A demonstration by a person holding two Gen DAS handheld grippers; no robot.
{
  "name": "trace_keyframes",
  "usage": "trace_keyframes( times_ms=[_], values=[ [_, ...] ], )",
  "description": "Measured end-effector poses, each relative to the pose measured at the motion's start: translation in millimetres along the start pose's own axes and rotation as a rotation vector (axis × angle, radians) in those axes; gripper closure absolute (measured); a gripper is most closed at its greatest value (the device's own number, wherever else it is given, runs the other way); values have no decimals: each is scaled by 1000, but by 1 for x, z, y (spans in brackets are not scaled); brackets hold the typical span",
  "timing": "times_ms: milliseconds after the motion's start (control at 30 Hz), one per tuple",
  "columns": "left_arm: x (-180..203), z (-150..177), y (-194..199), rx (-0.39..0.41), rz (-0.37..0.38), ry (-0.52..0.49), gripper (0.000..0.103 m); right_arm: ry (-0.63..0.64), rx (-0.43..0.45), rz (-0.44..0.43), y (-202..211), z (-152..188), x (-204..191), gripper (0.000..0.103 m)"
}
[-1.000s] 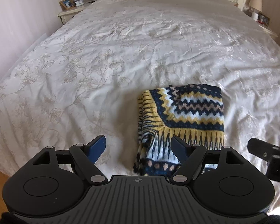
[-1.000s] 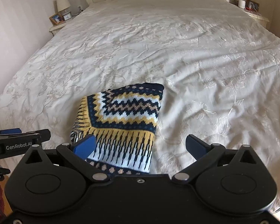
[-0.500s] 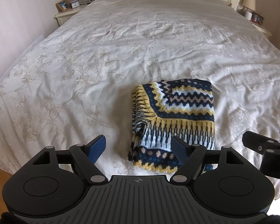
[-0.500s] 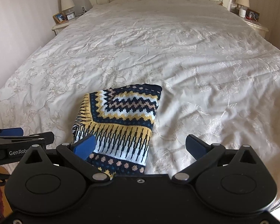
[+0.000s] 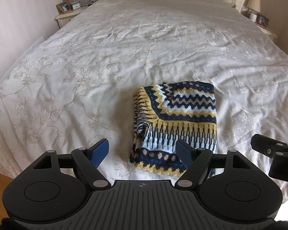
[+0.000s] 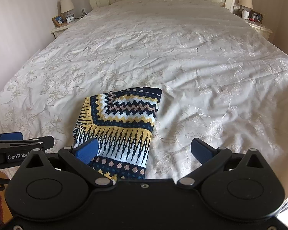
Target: Fold small clothes
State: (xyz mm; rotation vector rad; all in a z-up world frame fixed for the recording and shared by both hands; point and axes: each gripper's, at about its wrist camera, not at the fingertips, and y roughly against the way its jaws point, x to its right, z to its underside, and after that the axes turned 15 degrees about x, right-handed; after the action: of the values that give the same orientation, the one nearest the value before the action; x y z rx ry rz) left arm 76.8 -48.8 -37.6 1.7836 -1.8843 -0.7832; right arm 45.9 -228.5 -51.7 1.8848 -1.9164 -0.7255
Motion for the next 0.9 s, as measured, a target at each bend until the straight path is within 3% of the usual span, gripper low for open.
trace_keyframes(
  times_ms=[900],
  values=[
    [-4, 1, -1, -11, 3, -3, 27, -9, -2, 0, 1, 1, 2, 1]
  ],
)
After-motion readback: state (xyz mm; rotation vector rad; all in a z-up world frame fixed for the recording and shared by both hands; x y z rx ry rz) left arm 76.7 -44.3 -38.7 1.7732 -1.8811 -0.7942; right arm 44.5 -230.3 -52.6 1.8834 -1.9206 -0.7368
